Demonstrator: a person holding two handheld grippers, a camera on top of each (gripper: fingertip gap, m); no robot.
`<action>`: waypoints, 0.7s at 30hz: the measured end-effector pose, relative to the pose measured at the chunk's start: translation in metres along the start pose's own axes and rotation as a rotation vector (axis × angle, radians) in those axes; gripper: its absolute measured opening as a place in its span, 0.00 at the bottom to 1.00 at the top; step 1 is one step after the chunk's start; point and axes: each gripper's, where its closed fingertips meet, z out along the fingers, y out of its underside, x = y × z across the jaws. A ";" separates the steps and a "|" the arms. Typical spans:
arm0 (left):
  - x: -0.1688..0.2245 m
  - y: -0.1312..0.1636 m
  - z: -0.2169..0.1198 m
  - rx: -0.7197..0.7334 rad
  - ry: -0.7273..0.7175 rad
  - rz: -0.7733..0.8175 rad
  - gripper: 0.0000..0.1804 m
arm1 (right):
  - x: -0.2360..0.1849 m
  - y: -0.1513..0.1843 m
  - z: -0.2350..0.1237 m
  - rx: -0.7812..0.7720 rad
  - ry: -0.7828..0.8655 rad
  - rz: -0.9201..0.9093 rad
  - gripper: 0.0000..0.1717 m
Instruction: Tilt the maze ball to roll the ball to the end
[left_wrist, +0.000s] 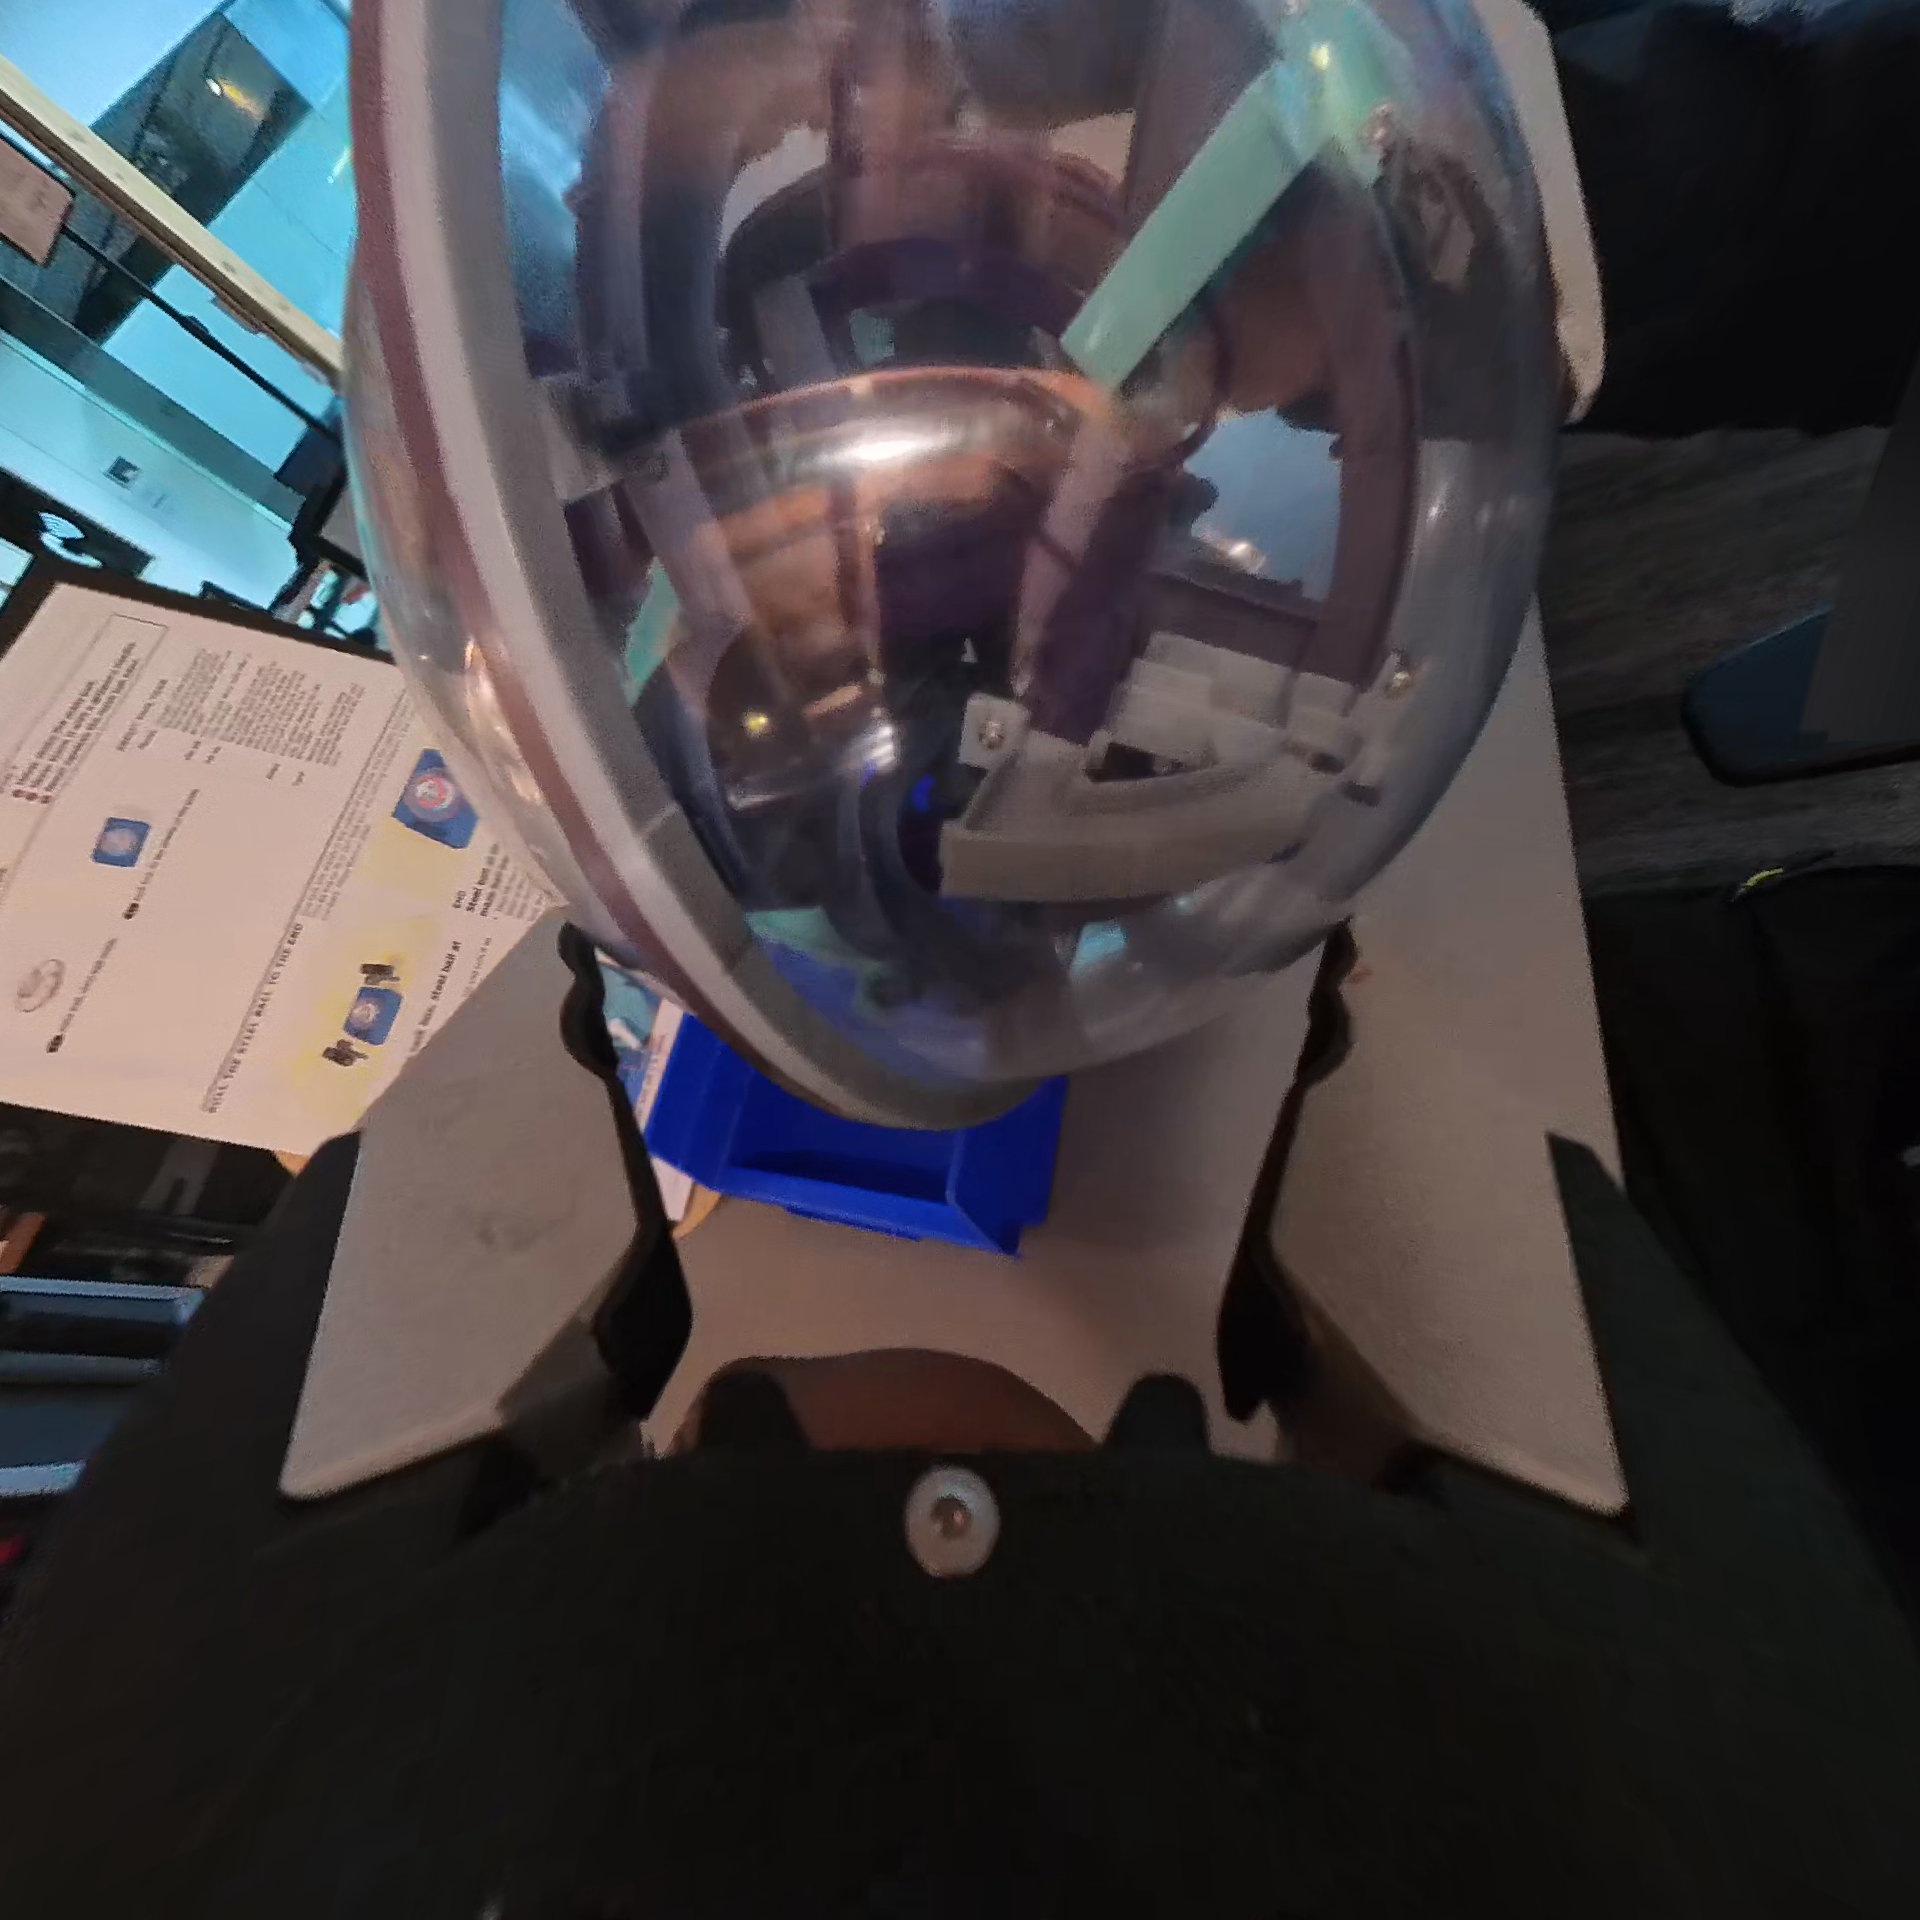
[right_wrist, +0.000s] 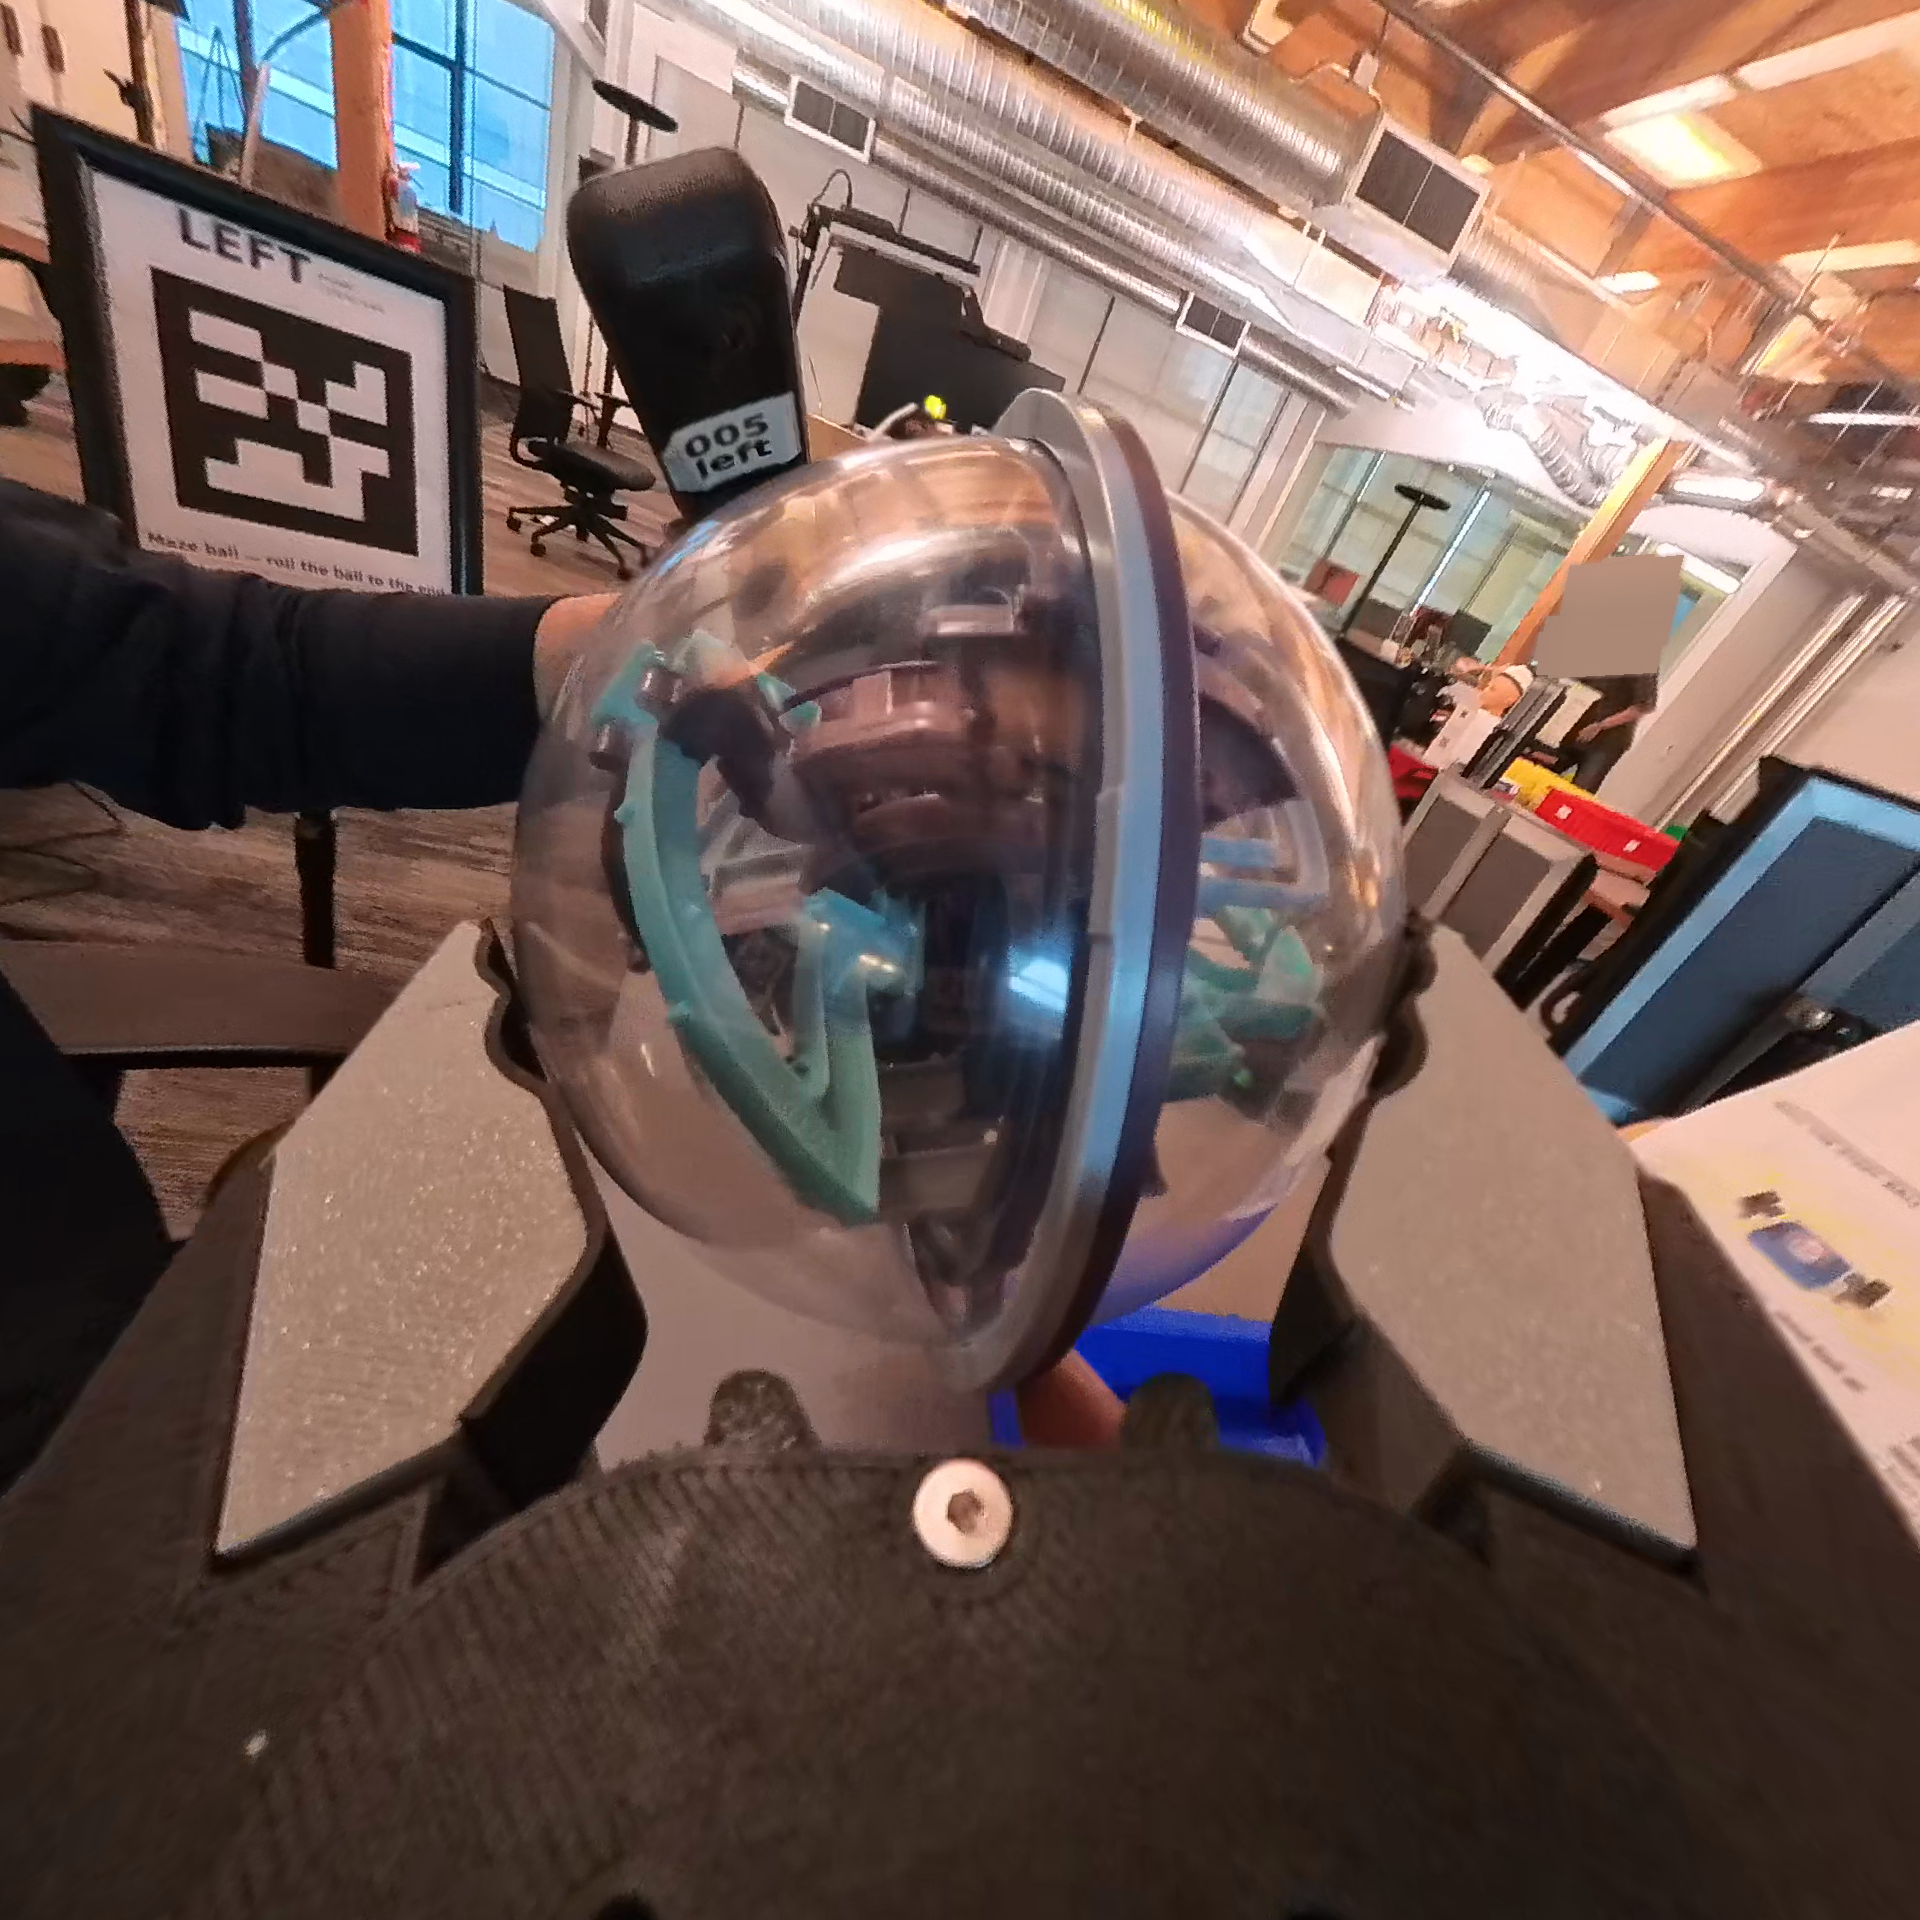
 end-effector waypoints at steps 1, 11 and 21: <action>-0.001 0.000 0.000 -0.007 -0.008 0.009 0.73 | 0.000 -0.003 0.000 0.007 0.003 -0.016 0.91; 0.002 -0.003 -0.004 0.010 -0.005 0.026 0.74 | -0.004 0.001 -0.001 0.067 -0.006 -0.003 0.91; -0.005 -0.021 -0.012 0.019 0.014 0.007 0.74 | 0.000 -0.015 -0.004 0.123 -0.022 0.047 0.91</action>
